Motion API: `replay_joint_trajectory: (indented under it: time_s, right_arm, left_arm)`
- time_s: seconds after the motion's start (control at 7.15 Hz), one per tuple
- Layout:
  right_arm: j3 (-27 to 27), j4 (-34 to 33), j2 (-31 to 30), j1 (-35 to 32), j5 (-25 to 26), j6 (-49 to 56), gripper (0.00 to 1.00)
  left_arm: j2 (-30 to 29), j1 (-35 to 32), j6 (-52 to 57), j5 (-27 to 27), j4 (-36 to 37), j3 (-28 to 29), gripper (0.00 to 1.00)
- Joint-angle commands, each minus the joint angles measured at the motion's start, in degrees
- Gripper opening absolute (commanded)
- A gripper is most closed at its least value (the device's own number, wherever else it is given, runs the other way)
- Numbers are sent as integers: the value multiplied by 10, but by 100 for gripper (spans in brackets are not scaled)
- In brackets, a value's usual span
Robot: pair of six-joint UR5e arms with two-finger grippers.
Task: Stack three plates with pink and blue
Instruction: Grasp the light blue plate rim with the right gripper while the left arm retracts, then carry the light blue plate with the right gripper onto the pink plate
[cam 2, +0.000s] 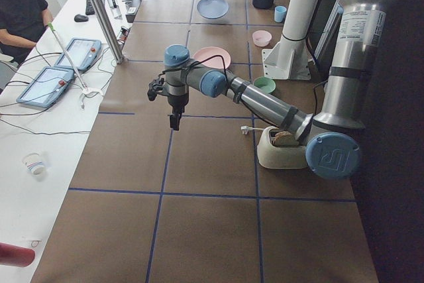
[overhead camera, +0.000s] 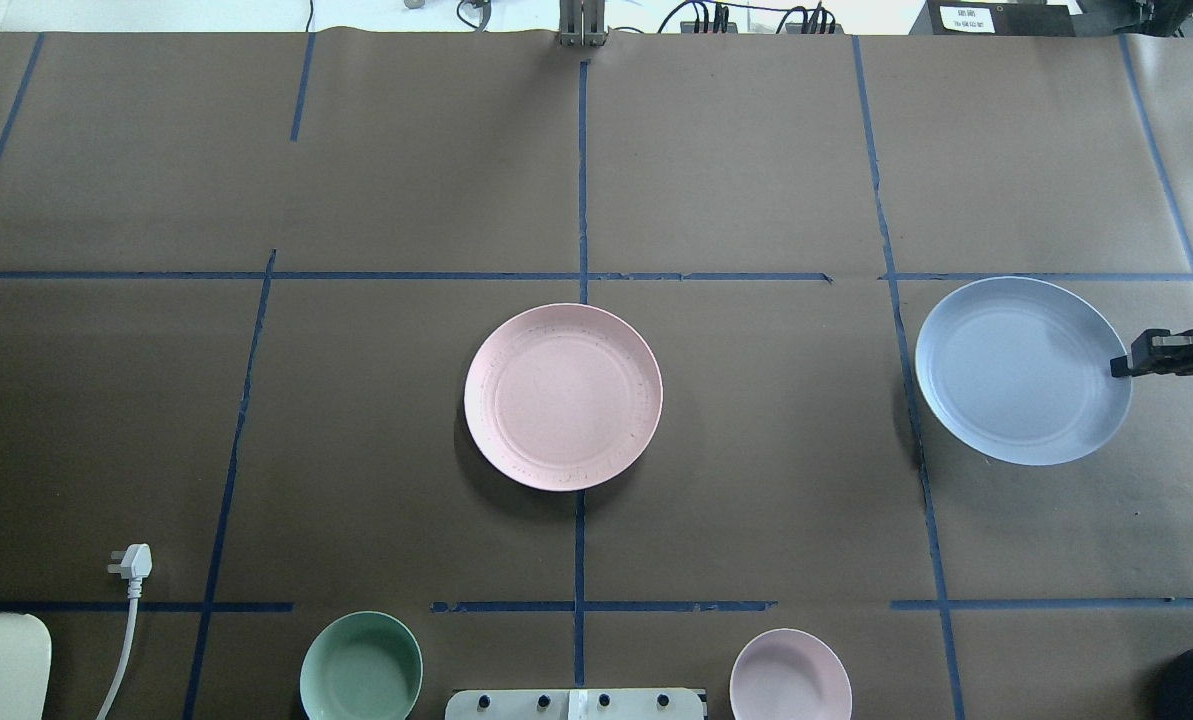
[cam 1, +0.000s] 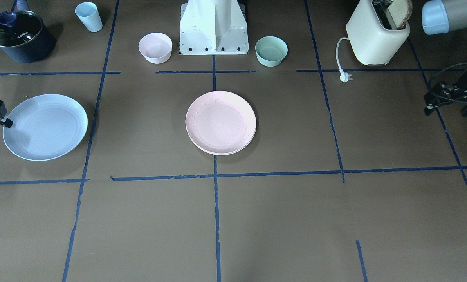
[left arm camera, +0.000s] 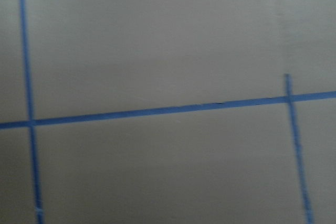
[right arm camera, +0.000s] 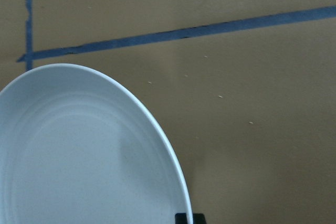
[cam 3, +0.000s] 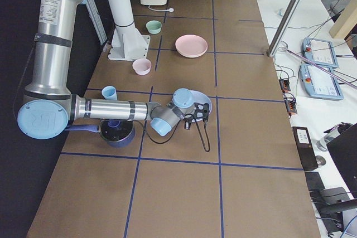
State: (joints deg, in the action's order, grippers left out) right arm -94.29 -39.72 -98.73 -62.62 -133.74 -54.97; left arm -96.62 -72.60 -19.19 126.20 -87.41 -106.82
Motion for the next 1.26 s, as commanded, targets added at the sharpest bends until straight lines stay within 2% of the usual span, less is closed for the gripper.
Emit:
replay_joint_trajectory:
  time_s: [0.0, 0.28, 0.42, 0.7, 0.84, 0.98, 1.12]
  right_arm:
    - [-41, 1, 58, 1, -13, -110, 0]
    - [-41, -3, 146, 35, -24, -199, 0]
    - [-41, -8, 188, 59, -15, -250, 0]
    - [-50, -11, 212, 122, 51, -260, 0]
    - [-51, -53, 244, 141, 66, -260, 0]
    - [-52, -123, 291, 171, 87, -260, 0]
    - [-51, -152, 313, 219, 141, -259, 0]
  left_arm:
    - [0, -48, 97, 0, -1, 60, 100]
    - [0, -72, 143, 1, -2, 87, 100]
    - [1, -81, 170, 18, -3, 110, 100]
    - [6, -117, 224, 71, -6, 148, 100]
    - [7, -120, 231, 85, -7, 156, 100]
    - [9, -120, 231, 87, -7, 157, 100]
    - [14, -120, 231, 88, -7, 157, 100]
